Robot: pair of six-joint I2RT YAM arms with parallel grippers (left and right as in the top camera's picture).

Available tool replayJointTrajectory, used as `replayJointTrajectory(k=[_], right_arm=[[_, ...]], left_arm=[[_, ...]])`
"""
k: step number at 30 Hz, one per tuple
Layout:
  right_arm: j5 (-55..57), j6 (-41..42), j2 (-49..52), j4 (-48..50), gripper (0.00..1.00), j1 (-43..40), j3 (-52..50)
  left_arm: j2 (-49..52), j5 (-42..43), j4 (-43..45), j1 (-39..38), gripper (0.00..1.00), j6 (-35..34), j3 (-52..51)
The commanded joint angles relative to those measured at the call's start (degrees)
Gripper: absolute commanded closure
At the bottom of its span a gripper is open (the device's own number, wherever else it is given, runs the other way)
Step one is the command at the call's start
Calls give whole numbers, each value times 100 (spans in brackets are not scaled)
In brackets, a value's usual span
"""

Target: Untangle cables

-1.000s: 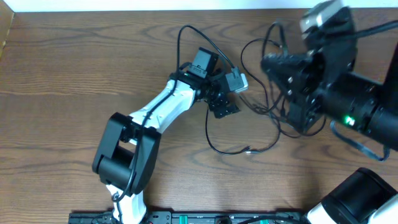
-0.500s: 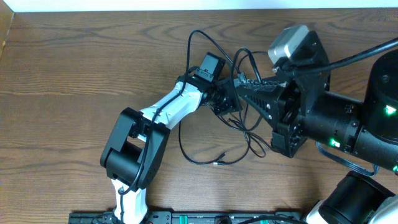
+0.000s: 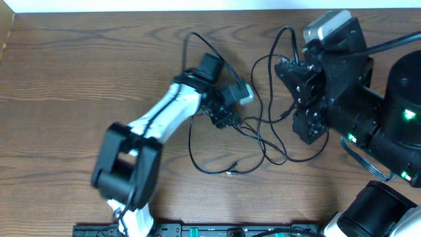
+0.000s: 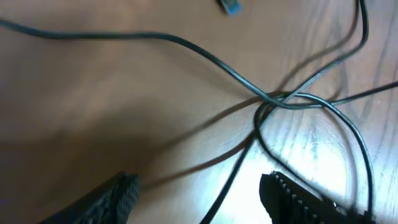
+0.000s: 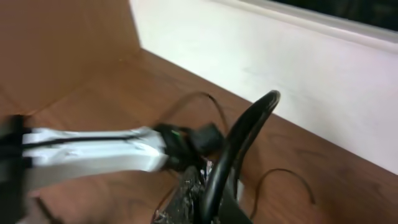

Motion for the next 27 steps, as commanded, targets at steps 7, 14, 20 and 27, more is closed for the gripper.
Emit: replayJointTrajectory(k=[7,14,20,27], right_arm=[[398,-92,-87,-13,99,7,-55],[199,-92,-350,-13,99,7,-55],[-39,-87,-503,-15,99,7,-55],[-267,-24,-511,-15,99,9,-289]], left_arm=[[-501,-31,-553,621,32,-24,28],[-181,-293,-557,629,31,903,28],[420,-354,-501,629,30,1294,28],[807,-350,-164,629,33,1303,28]])
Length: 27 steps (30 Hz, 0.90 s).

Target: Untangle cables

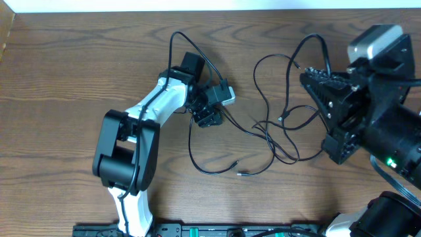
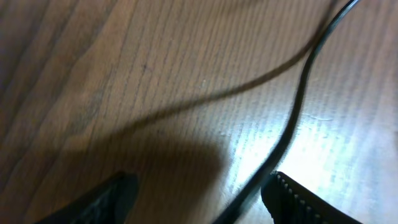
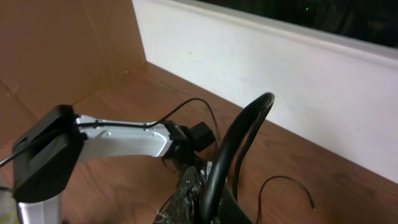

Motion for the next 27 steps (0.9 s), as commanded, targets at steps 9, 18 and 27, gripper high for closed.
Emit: replayJointTrajectory(k=[9,18,27], right_arm=[[1043,535,-22,-13,99,7,-575],[3965,1543,-426,-13,99,-592,-577],[4647,1541,-474,-15,99,-1810,-579]], left_arm=[[-2,-52,114,166,93,-492,20],[-2398,-505,153,2070,93,-2374,20],[-3930,192,247,4758,93,-4354,20]])
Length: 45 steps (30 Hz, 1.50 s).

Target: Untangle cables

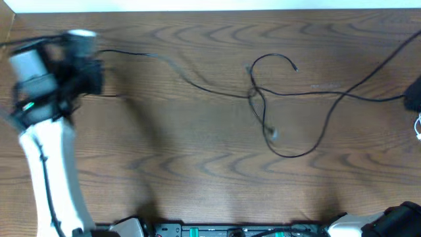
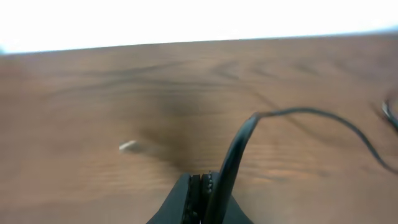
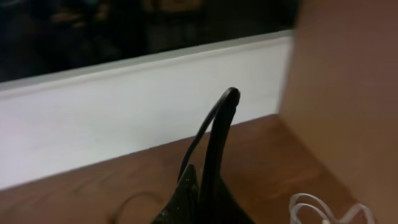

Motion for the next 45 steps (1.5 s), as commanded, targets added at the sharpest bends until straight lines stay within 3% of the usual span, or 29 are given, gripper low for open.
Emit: replayJointTrajectory(k=[1,7,14,22,23,24,25,26,27,37,41,45], right_arm=[[354,92,7,-11,99,-426,7],[-439,90,26,-11,99,-592,-24],[-2151,52,529,-9,99,-592,-111],[-4116,-1593,2111,-9,99,-592,-144],[-4441,-1937,2411,-9,89,-592,-146],[-4656,-2109,2590,-9,70,-595,-151],[-4787,-2194,2719,-11,42,-595,-151],[-4872,-2262,2815,-11,27,-592,-151],[-5193,-2599,3069,-11,1,-592,-160],[-7340,-4234,3320,-13,1,-258,-1917],[-7211,-4774,3320,-13,1,155,-2723],[-6367,-4962,3320,31,1,728,-3191]], left_arm=[[-258,782,-9,586,93,-962,31],[-251,1235,-15,260,93,-962,28],[-269,1657,-15,-925,93,-892,28],[-1180,1759,-39,-1869,93,-876,31],[-1508,1759,-85,-1906,92,-876,31],[-1685,1759,-109,-1912,93,-876,31],[-1906,1759,-149,-1912,93,-876,31],[-2020,1759,-157,-1910,93,-876,31],[-2367,1757,-186,-1912,92,-876,31],[-2935,1753,-219,-1910,92,-874,31],[-2839,1729,-232,-1910,93,-872,31],[-2673,1471,-238,-1910,93,-850,31]])
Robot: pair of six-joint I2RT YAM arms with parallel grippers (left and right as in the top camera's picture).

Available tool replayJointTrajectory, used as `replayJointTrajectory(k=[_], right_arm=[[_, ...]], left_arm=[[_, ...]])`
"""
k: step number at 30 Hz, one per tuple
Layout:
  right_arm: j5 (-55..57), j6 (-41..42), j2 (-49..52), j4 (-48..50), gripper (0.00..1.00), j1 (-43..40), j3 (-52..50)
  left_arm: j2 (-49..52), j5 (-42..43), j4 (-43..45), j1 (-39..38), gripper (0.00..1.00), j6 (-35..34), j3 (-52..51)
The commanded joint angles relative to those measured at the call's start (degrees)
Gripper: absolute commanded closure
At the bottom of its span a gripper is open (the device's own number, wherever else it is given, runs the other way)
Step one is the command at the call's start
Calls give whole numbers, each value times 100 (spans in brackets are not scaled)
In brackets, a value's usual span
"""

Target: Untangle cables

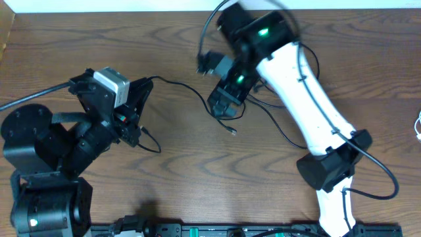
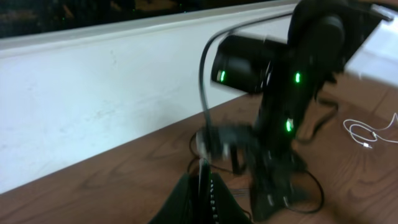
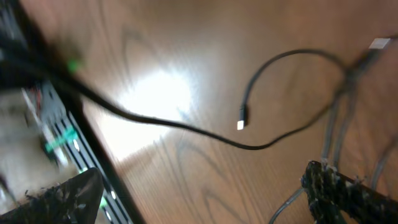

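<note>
Thin black cables lie on the wooden table. My left gripper is shut on one black cable, which arches up from its jaws and runs right toward the middle. My right gripper hangs open just above the table at mid-back, its fingers wide apart with nothing between them. A loose cable end with a pale connector lies under it. More cable strands bunch beside its right finger.
The white right arm reaches from the front right across the table's middle. A white cord lies at the far right edge. A white wall runs behind the table. An equipment rail lines the front edge.
My right gripper was shut on a cable beyond the right edge; it is now open over the middle, the cable let go. The left gripper, still shut, has moved in from the far left corner.
First my left gripper was open over the tangle at mid-table while the right held a cable. Then the right sat further right. Later both were shut and far apart, cables stretched across with a knot between. Now only the left holds.
</note>
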Motion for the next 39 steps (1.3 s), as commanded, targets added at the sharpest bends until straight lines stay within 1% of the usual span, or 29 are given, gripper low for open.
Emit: replayJointTrajectory(k=[1,6,11,15,16,17,19,20,21,22,23,25,26,27,34,35,36,37,38,39], right_arm=[[509,-485,-2,55,1,535,-229],[527,-765,0,315,1,942,-238],[527,-756,2,1054,2,1154,-350],[527,-389,2,1628,5,1207,-404],[527,-321,2,1729,10,1207,-404],[527,-269,2,1829,18,1207,-407],[527,-107,2,2028,49,1207,-407],[529,24,2,2127,70,1207,-407],[538,127,2,2173,87,1207,-407],[553,275,2,2197,97,1204,-407],[577,411,2,2192,99,1202,-407],[833,826,2,2186,99,1176,-407],[1276,1224,2,2138,99,1156,-407],[1482,1384,2,2111,99,1147,-407],[2404,2041,2,2192,99,1132,-407],[2540,2177,2,2221,93,1128,-407],[2743,2415,2,2267,84,1128,-407],[2850,2594,2,2306,72,1123,-407],[2907,2796,2,2365,51,1121,-407],[2907,2911,2,2417,34,1117,-407]], left_arm=[[162,-199,15,-22,93,33,31],[280,-201,-46,-22,93,33,31],[227,-203,-42,-22,93,35,31],[225,-203,-42,-22,93,35,31],[225,-203,-42,-22,93,35,31],[225,-203,-44,-22,93,35,31],[225,-203,-42,-22,93,35,31],[225,-203,-42,-22,93,35,31],[225,-205,-42,-22,93,35,31],[225,-205,-42,-22,93,35,31],[225,-205,-42,-22,93,35,31],[225,-205,-42,-22,94,35,31],[225,-208,-39,-22,93,33,31],[225,-208,-42,-22,92,33,31],[225,-205,-44,-22,93,33,31],[225,-205,-44,-22,93,33,31],[225,-205,-44,-22,93,33,31],[225,-205,-44,-22,92,33,31],[225,-205,-44,-22,93,33,31],[225,-205,-44,-22,93,33,31]])
